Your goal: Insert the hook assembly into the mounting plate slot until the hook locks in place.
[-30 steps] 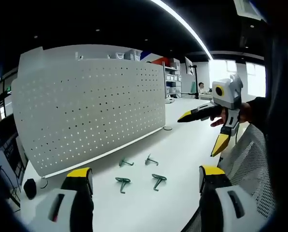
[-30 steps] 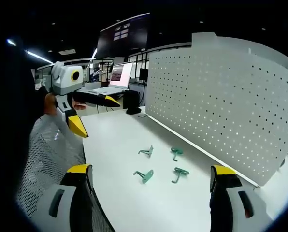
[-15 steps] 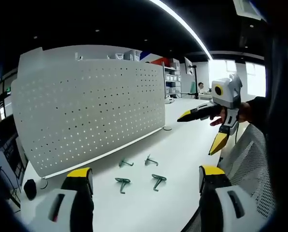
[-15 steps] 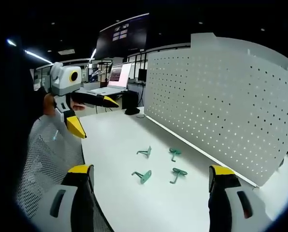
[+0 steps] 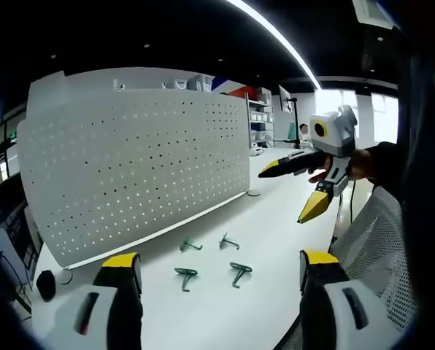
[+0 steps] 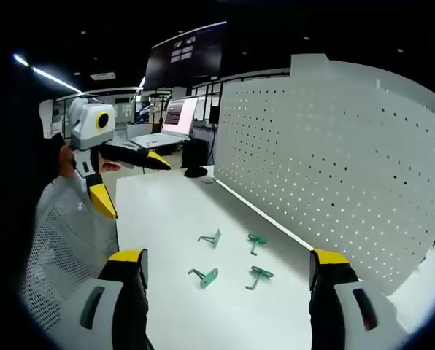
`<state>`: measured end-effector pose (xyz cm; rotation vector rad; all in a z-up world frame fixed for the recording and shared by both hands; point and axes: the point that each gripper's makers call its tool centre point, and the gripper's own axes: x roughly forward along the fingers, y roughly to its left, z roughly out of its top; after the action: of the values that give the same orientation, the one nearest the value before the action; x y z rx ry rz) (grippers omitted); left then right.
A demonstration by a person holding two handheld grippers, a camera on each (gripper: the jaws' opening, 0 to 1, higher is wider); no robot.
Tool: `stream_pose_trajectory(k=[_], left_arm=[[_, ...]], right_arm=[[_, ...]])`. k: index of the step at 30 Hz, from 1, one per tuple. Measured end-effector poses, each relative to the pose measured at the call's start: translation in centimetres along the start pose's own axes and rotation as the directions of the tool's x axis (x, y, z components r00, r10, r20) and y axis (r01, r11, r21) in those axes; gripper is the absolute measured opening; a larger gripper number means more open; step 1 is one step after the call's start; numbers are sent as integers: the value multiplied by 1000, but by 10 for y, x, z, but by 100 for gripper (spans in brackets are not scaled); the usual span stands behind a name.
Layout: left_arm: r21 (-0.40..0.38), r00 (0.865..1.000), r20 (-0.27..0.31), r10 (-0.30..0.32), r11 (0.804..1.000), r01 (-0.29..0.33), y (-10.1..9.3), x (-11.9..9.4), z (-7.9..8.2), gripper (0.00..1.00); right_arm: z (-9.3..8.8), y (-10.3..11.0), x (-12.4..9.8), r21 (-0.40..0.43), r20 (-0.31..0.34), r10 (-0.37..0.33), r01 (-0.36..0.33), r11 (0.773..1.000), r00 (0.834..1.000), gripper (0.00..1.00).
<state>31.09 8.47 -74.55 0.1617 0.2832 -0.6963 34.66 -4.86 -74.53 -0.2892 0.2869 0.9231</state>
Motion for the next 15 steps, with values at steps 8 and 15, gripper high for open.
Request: stream_pose_trajectory(k=[8, 15], left_arm=[[55, 999, -41, -25, 998, 28, 5, -2, 2, 86], [167, 991, -89, -95, 980, 109, 23, 7, 14, 81]], right_arm=[[-3, 3, -5, 4, 1, -4, 4, 1000, 1000, 89], [-3, 2, -7, 10, 7, -15, 15, 1000, 1000, 89]])
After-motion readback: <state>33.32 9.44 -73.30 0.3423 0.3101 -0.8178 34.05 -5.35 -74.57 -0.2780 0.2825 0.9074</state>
